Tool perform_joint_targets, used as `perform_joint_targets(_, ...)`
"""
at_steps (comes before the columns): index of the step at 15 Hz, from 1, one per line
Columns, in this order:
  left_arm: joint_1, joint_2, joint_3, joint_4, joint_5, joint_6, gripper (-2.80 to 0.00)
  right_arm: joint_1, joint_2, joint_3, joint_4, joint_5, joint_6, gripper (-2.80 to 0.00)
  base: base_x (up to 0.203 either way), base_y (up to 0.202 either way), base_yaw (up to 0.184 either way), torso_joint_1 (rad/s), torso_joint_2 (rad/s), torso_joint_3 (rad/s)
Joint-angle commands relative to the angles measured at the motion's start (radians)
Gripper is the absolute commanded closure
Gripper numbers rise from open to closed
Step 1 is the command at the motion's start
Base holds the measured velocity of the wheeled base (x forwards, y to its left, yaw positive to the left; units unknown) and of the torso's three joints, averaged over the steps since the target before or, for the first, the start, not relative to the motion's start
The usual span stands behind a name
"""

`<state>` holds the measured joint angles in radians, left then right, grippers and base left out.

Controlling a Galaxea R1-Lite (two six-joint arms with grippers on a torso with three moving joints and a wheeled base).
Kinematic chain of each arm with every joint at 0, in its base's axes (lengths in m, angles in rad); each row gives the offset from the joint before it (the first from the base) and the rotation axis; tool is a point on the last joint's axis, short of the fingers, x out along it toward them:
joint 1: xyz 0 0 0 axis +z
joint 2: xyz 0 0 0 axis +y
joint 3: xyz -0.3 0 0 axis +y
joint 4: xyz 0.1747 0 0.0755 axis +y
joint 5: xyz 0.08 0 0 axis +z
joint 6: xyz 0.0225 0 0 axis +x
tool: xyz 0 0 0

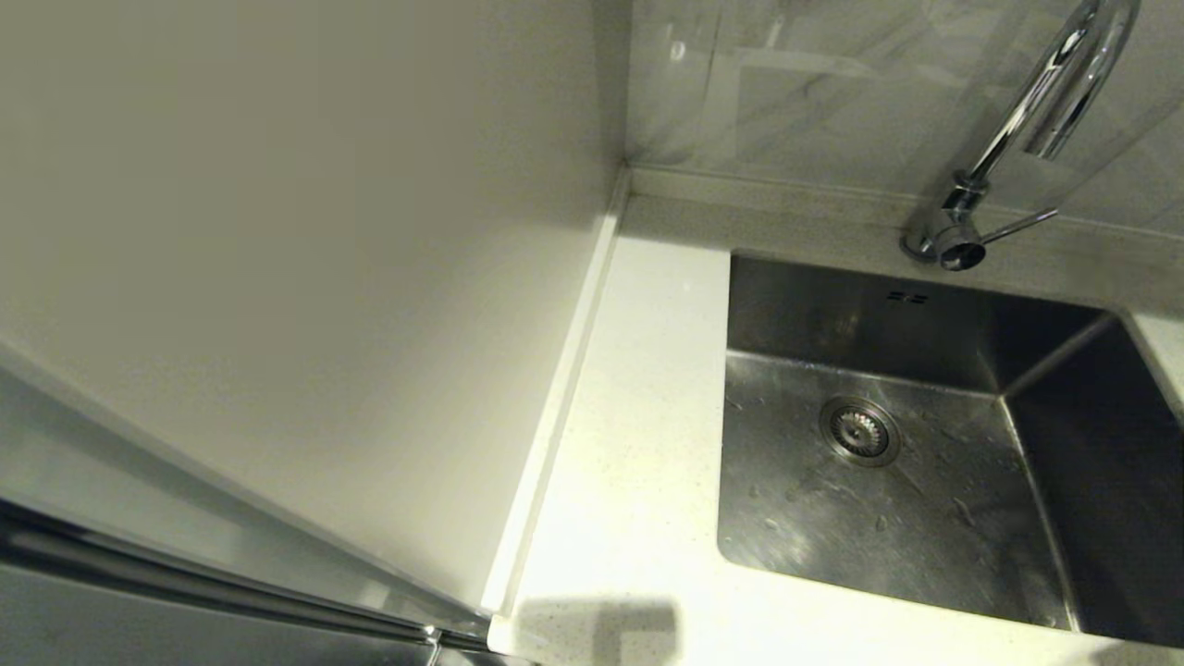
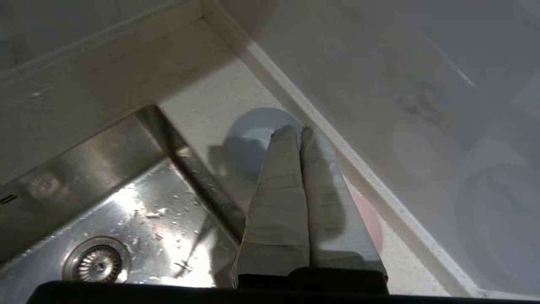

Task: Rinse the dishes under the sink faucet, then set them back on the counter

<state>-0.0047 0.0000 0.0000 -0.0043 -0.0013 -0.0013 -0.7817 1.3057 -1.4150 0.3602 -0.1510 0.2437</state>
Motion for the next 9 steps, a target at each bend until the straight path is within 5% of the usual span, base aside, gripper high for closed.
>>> perform_joint_targets(1, 0.0, -0.001, 0.003, 0.0, 0.0, 0.0, 0.0, 0.175, -0.07, 0.026, 0.001, -0.065, 0.005, 0.0, 0.0, 0.0, 0.0, 0.0, 0.0, 0.0)
perform_joint_targets(9, 0.001, 0.0, 0.003, 0.0, 0.0, 0.0, 0.0, 0.748, -0.443, 0.336, 0.003, -0.179, -0.144, 0.0, 0.0, 0.0, 0.0, 0.0, 0.0, 0.0)
